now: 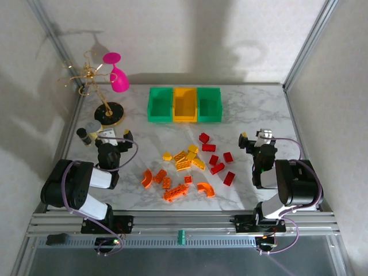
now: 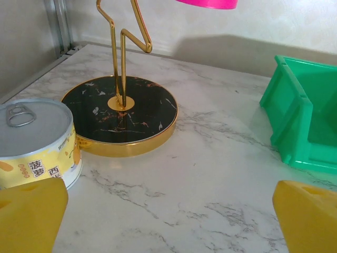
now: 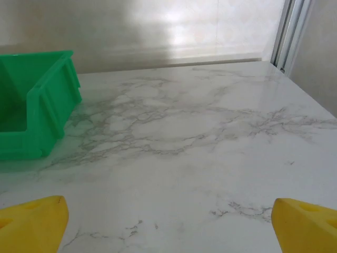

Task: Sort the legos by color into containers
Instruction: Pick up the lego from the center of the table.

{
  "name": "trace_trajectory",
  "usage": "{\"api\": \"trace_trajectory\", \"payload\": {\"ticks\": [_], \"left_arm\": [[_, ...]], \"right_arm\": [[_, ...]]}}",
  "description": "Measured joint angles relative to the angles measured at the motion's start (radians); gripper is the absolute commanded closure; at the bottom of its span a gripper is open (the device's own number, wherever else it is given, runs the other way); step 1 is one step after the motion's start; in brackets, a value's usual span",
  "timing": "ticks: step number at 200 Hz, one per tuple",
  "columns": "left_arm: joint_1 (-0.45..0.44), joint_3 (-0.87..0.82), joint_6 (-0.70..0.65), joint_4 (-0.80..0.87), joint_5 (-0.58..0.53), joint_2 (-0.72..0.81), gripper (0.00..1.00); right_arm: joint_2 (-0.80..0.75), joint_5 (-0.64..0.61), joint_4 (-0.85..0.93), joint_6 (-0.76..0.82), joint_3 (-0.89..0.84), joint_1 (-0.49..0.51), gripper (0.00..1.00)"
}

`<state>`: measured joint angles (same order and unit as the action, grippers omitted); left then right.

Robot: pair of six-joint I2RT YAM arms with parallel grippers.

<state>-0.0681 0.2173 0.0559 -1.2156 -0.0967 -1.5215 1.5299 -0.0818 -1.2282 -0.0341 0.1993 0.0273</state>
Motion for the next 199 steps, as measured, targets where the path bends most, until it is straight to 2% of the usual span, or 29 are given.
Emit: {"api": "trace_trajectory", "payload": {"ticks": [199], "left_arm": [[0.001, 0.004, 0.000, -0.016, 0.000, -0.001, 0.01]], "right_arm": [[0.002, 0.000, -0.010, 0.000, 0.003, -0.002, 0.01]]}}
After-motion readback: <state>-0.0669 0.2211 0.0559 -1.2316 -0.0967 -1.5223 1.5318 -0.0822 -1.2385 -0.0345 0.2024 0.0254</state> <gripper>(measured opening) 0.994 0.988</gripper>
